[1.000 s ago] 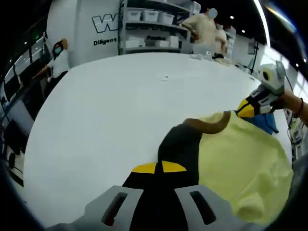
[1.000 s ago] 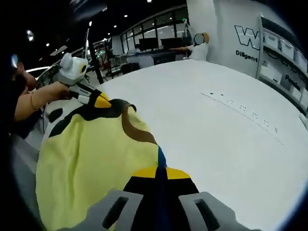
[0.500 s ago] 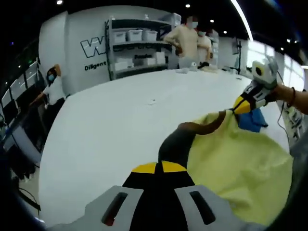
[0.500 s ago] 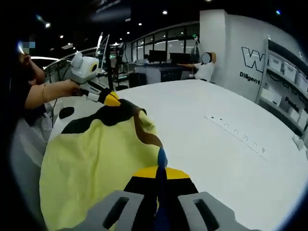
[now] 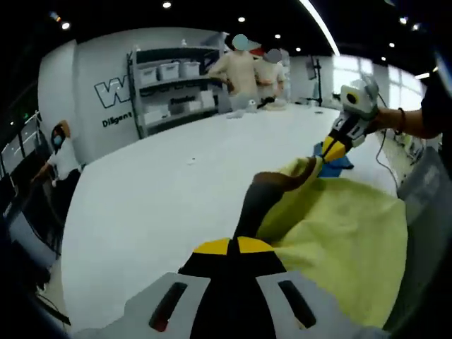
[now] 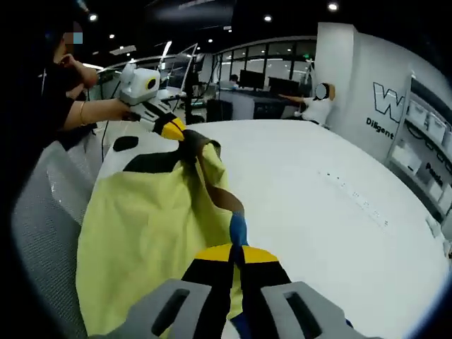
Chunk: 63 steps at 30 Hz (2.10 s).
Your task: Fold the garment on the visible template until the final outline fits inside the template.
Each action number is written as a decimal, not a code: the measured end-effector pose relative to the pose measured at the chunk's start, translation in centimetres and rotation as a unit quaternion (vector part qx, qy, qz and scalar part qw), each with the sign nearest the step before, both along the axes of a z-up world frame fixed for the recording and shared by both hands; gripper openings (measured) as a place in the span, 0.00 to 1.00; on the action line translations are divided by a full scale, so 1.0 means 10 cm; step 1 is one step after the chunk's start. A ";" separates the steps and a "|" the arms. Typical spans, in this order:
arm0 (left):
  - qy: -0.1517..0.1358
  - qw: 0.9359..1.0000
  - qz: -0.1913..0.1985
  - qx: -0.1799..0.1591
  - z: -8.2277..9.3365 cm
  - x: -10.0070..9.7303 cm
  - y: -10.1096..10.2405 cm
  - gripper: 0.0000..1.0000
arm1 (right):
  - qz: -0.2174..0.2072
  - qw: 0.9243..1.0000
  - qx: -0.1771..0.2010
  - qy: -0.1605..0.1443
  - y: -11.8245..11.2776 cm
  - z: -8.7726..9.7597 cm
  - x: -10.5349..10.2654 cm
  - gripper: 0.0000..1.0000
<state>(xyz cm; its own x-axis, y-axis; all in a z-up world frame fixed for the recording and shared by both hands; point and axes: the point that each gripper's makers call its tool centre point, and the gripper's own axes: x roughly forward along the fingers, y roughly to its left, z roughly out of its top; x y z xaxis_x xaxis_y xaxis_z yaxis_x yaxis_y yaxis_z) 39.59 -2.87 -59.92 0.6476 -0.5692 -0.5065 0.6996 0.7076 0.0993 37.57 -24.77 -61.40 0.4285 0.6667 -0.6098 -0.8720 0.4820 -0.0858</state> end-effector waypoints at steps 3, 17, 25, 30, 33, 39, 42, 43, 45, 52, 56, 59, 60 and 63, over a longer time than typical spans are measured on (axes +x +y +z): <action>-0.007 1.000 -0.001 0.011 -0.03 -0.09 0.02 0.01 | 0.022 1.000 -0.010 0.019 0.00 -0.12 -0.21 0.00; 0.026 0.998 -0.019 0.049 -0.34 -0.37 -0.01 0.01 | 0.032 0.997 -0.034 0.056 -0.01 -0.42 -0.49 0.00; 0.042 0.997 -0.015 0.060 -0.49 -0.40 0.04 0.01 | 0.017 0.997 -0.036 0.067 -0.05 -0.52 -0.48 0.00; 0.052 0.997 -0.007 0.059 -0.54 -0.41 0.05 0.01 | -0.012 0.995 -0.023 0.094 -0.05 -0.59 -0.48 0.00; 0.061 0.998 0.003 0.030 -0.46 -0.43 -0.01 0.02 | -0.079 0.984 0.034 0.159 -0.03 -0.54 -0.48 0.00; 0.048 0.998 -0.027 -0.028 -0.18 -0.52 -0.21 0.19 | -0.087 0.980 0.093 0.150 -0.01 -0.22 -0.42 0.06; 0.052 0.997 -0.041 -0.034 -0.17 -0.57 -0.31 0.24 | -0.082 0.982 0.088 0.144 0.01 -0.19 -0.37 0.18; 0.054 0.997 -0.043 -0.033 -0.17 -0.58 -0.33 0.24 | -0.081 0.983 0.087 0.142 0.01 -0.18 -0.35 0.21; 0.059 0.996 -0.051 -0.033 -0.20 -0.58 -0.37 0.25 | -0.076 0.984 0.084 0.138 0.03 -0.17 -0.31 0.21; 0.075 0.995 -0.064 -0.025 -0.26 -0.62 -0.52 0.27 | -0.057 0.984 0.068 0.157 0.07 -0.28 -0.24 0.32; 0.093 0.993 -0.060 -0.029 -0.31 -0.62 -0.52 0.27 | -0.055 0.982 0.067 0.168 0.09 -0.34 -0.19 0.33; 0.099 0.993 -0.059 -0.027 -0.34 -0.63 -0.52 0.24 | -0.052 0.981 0.063 0.176 0.11 -0.39 -0.15 0.34; 0.108 0.992 -0.057 -0.027 -0.38 -0.62 -0.52 0.23 | -0.049 0.981 0.061 0.178 0.11 -0.41 -0.14 0.33; 0.115 0.992 -0.054 -0.017 -0.44 -0.62 -0.51 0.18 | -0.045 0.980 0.052 0.184 0.11 -0.48 -0.14 0.29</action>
